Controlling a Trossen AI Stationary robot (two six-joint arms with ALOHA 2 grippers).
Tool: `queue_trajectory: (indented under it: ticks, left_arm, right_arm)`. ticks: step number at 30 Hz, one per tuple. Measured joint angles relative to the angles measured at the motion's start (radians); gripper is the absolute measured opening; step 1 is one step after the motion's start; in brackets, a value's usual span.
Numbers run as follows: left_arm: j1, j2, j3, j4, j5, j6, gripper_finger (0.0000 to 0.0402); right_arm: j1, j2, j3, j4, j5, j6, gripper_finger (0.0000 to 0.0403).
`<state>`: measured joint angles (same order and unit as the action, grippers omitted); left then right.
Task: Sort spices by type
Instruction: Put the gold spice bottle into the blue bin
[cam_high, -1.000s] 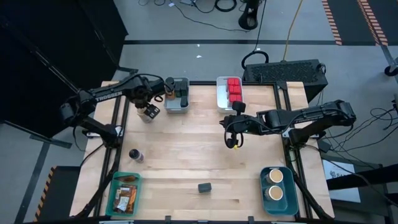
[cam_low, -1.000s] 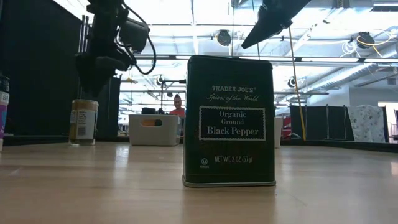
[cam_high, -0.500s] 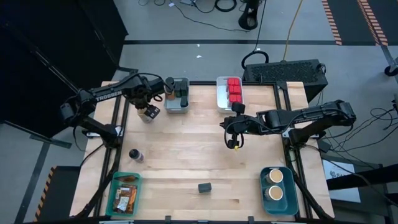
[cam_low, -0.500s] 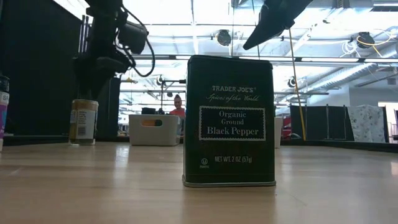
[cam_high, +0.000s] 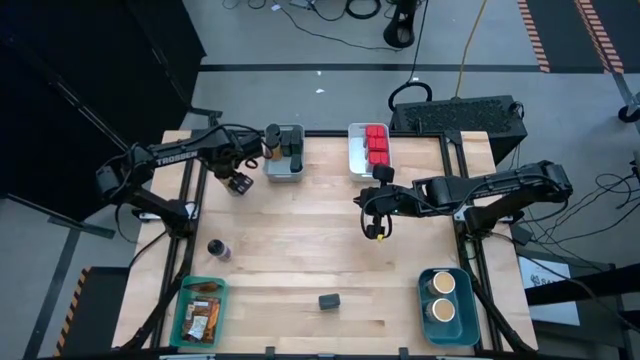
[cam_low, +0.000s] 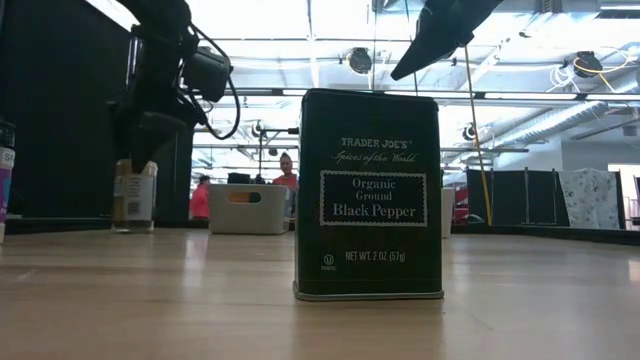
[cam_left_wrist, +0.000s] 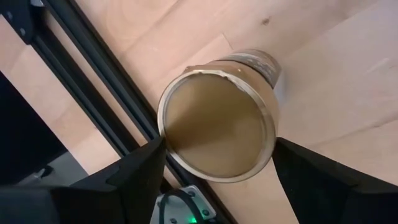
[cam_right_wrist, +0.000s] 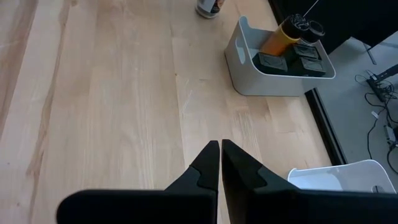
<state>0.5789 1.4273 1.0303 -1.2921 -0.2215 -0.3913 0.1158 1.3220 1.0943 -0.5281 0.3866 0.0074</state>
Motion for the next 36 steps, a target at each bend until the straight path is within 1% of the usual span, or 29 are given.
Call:
queue_trajectory:
  ticks: [7, 13, 36]
  left_arm:
    - [0.000, 0.001, -0.001, 0.015, -0.006, 0.012, 0.0288]
    - [-0.008, 0.004, 0.009, -0.016, -0.006, 0.006, 0.0288]
    - [-0.076, 0.004, 0.011, -0.037, -0.009, -0.023, 0.0288]
  right_arm:
    - [0.000, 0.000, 0.000, 0.000, 0.000, 0.000, 0.0000]
    - [0.000, 0.000, 0.000, 0.000, 0.000, 0.000, 0.0000]
    - [0.000, 0.000, 0.000, 0.000, 0.000, 0.000, 0.0000]
